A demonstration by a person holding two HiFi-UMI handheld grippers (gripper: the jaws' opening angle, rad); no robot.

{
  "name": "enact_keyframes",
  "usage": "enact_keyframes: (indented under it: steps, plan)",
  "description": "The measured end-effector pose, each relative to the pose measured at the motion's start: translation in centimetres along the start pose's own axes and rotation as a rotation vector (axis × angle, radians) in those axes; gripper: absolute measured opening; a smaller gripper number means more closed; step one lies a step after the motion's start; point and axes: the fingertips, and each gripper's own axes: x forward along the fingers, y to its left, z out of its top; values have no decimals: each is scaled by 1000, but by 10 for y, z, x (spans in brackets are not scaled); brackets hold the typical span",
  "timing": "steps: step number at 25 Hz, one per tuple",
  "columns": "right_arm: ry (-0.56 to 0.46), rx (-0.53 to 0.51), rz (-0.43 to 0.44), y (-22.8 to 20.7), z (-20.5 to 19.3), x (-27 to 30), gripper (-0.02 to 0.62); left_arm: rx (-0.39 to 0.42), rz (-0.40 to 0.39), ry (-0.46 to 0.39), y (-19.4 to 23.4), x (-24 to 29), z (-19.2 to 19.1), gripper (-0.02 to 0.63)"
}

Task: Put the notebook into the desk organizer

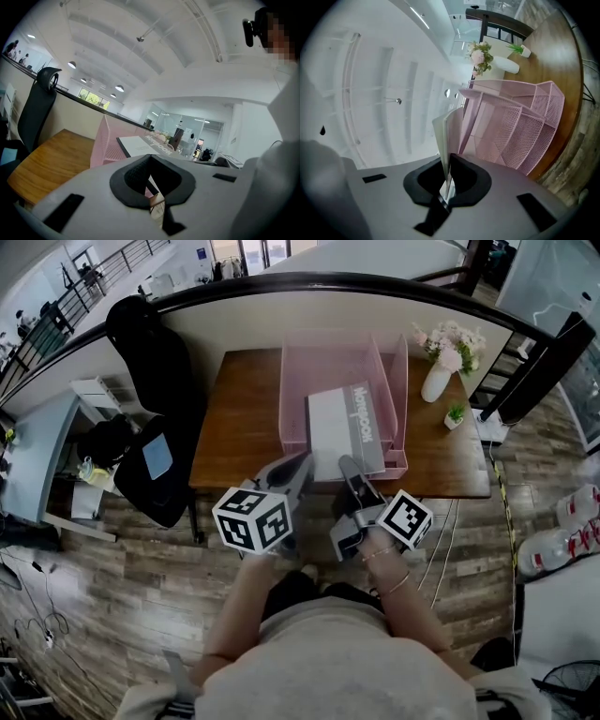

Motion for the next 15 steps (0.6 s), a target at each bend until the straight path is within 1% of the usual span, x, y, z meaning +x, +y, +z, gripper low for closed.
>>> enact_keyframes:
  steps: [2,10,15]
  plan:
    - [-13,16,-19,-4,1,2,9,17,-2,9,2,3,0,11]
    - [-55,101,-25,-20,3,19,23,26,-26,29,13,11,5,11]
    - [-70,110,-14,-26,6,28,23,7,-39,30,20,15,6,11]
